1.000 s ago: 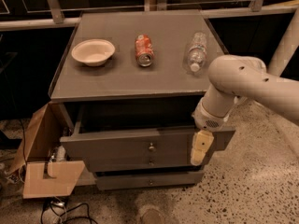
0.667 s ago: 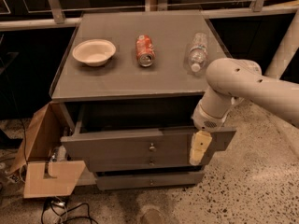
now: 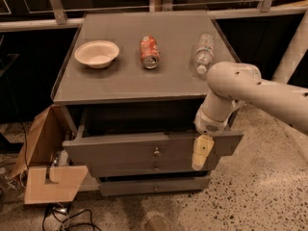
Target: Open top drawer
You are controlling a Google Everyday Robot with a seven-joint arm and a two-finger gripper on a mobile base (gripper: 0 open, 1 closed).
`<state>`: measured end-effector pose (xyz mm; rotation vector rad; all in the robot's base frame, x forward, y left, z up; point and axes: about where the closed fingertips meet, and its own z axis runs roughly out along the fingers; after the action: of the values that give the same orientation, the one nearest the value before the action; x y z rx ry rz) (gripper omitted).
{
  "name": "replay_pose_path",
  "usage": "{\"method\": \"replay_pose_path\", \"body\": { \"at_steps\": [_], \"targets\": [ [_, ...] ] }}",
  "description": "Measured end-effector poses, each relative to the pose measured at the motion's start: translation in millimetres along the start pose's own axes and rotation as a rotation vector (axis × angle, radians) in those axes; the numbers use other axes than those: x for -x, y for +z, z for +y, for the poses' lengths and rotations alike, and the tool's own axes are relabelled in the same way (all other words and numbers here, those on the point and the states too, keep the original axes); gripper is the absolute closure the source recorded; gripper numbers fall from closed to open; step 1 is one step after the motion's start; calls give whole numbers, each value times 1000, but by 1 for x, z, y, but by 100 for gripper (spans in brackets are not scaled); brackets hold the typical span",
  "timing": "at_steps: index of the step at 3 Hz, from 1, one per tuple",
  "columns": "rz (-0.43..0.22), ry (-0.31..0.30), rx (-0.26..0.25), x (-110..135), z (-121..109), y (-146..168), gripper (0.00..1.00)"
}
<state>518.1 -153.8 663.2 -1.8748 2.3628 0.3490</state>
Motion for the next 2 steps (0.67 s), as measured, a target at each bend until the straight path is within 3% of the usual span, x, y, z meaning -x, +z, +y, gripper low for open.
{"method": "replay_pose_path", "body": {
  "at_steps": [2],
  "targets": [
    [7,44,53,-36,56,-1,0]
  ]
}}
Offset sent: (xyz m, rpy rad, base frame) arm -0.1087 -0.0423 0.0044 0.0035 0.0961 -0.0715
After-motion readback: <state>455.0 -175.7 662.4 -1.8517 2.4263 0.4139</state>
